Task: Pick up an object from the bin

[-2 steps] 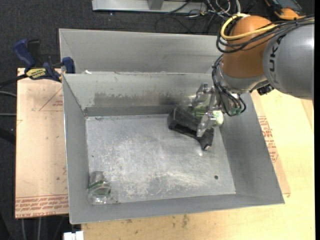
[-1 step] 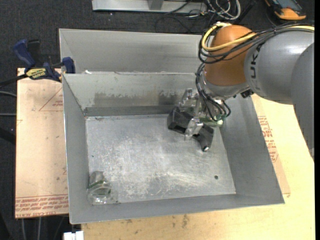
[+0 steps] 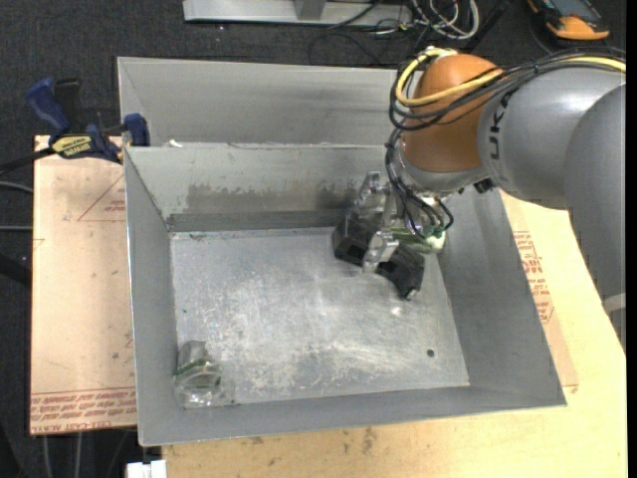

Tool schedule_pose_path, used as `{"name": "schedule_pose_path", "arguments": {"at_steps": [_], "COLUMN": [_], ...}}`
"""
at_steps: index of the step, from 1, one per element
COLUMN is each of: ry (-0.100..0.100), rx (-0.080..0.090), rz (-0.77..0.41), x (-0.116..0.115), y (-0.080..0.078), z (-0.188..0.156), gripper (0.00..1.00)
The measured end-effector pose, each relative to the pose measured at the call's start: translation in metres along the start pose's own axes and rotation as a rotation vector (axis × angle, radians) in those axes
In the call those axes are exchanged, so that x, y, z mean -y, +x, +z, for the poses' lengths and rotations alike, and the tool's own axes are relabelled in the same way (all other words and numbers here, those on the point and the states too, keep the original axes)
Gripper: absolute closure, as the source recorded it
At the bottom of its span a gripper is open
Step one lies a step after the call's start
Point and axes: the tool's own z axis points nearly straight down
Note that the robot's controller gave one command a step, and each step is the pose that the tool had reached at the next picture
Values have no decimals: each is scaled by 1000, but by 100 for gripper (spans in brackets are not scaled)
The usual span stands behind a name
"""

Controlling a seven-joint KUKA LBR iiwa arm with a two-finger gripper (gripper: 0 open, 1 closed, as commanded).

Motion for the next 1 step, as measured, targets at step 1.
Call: {"name": "schedule_pose_path", "arguments": {"at_steps": [1], "ry": [-4], "rx": [-28], "rz": [167], "x": [-4], "y": [8], "z": [10], "gripper": [0]}}
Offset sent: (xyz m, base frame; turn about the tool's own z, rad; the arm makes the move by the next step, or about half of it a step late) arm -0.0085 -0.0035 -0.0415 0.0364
